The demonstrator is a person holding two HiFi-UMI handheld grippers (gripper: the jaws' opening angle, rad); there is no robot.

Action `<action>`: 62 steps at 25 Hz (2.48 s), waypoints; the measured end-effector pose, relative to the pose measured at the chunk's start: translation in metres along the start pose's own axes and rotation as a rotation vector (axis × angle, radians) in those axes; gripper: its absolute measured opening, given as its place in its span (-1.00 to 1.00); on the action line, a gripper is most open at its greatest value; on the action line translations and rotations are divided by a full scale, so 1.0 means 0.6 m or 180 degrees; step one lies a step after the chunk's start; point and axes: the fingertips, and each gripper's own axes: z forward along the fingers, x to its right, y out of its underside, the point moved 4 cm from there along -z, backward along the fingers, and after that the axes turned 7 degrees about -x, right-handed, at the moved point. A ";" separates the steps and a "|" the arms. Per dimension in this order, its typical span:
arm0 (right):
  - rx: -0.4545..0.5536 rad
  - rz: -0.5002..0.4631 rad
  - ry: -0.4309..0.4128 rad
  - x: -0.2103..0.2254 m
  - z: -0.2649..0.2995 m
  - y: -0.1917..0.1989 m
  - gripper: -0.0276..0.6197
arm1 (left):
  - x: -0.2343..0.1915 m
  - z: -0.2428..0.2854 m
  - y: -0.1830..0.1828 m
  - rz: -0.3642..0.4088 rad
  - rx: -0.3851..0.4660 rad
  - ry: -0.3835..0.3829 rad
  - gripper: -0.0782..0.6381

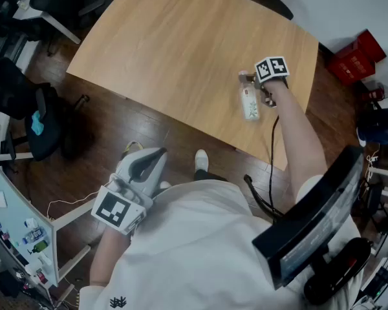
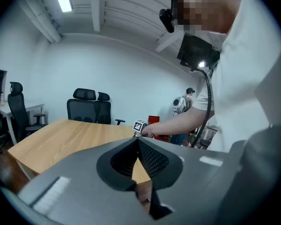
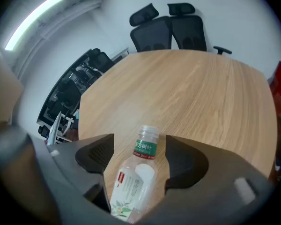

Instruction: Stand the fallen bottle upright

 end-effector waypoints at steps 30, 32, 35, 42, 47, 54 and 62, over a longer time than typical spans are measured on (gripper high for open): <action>0.2828 -0.1162 0.0841 -0.115 -0.172 0.044 -0.27 | -0.032 0.064 -0.018 -0.0031 -0.0260 0.0165 -0.78; 0.2834 -0.1178 0.0917 -0.119 -0.171 0.054 -0.27 | -0.030 0.062 -0.019 -0.0008 -0.0269 0.0171 -0.78; 0.2811 -0.1162 0.0975 -0.115 -0.166 0.064 -0.26 | -0.025 0.058 -0.019 0.0024 -0.0267 0.0179 -0.78; 0.2776 -0.1066 0.0935 -0.113 -0.166 0.074 -0.02 | -0.020 0.025 -0.009 0.0070 -0.0235 0.0143 -0.78; 0.2843 -0.0966 0.1153 -0.133 -0.204 0.110 0.07 | -0.027 -0.020 0.016 0.0105 -0.0178 0.0173 -0.78; 0.2930 -0.0787 0.1462 -0.251 -0.278 0.262 0.10 | -0.027 -0.094 0.061 0.0317 -0.0015 0.0547 -0.78; 0.2862 -0.0352 0.1419 -0.485 -0.319 0.531 0.10 | 0.015 -0.173 0.148 0.0354 -0.0077 0.1215 -0.78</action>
